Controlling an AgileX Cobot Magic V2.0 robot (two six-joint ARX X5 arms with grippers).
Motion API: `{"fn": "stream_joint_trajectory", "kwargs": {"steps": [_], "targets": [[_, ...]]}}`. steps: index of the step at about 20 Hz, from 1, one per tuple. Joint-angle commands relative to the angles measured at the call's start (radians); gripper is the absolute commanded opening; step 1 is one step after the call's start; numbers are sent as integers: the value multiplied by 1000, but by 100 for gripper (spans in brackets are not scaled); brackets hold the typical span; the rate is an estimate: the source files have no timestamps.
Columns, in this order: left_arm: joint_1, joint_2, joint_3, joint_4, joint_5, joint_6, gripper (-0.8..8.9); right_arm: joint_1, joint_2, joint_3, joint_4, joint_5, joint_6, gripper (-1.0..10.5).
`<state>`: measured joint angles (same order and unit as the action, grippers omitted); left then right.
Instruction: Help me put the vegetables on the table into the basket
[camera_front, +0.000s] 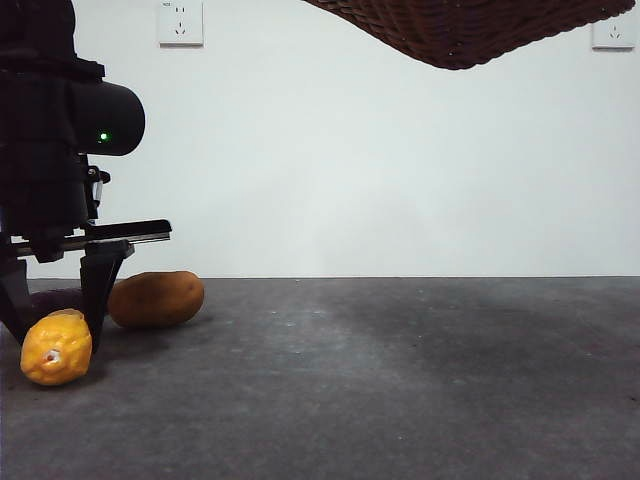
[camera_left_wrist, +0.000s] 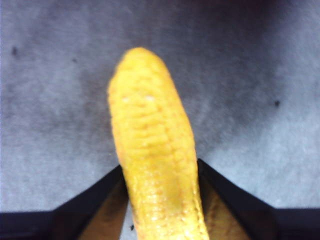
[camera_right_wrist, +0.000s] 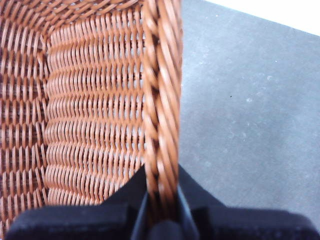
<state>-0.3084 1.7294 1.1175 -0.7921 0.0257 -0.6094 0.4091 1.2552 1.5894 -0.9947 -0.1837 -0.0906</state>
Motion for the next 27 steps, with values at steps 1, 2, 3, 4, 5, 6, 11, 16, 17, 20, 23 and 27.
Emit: {"fn": "stream_joint_trajectory", "kwargs": {"steps": [1,2,3,4,5,6,11,16,17,20,23,27], "targets": [[-12,-14,-2,-1,-1,106,-7,1,-6,5,12,-10,8,-12],[-14,-38,-2,6,0,135,-7,1,-1,5,3,-10,8,-12],[-14,-69,-2,17,0,164,-8,1,6,5,-8,-9,8,-12],[-14,-116,-2,30,0,202,-8,1,18,3,-19,-9,8,-12],[-14,-161,-2,36,0,232,-8,1,29,2,-27,-9,11,-12],[-14,-217,-2,43,0,270,-8,1,43,-1,-30,-9,17,-12],[-37,-558,-5,26,7,410,-8,1,104,-71,-1,-11,79,-12],[-124,-853,-13,-61,50,425,-7,3,104,-328,214,-90,216,-12],[-151,-897,-19,-75,54,404,-7,4,104,-375,261,-90,249,-12],[-238,-993,-87,-79,60,293,-7,19,104,-503,403,-91,351,-12],[-331,-1020,-220,16,79,181,-8,45,104,-597,515,-96,429,-12],[-475,-894,-299,332,111,43,-8,116,104,-645,582,-58,485,-12]]}}
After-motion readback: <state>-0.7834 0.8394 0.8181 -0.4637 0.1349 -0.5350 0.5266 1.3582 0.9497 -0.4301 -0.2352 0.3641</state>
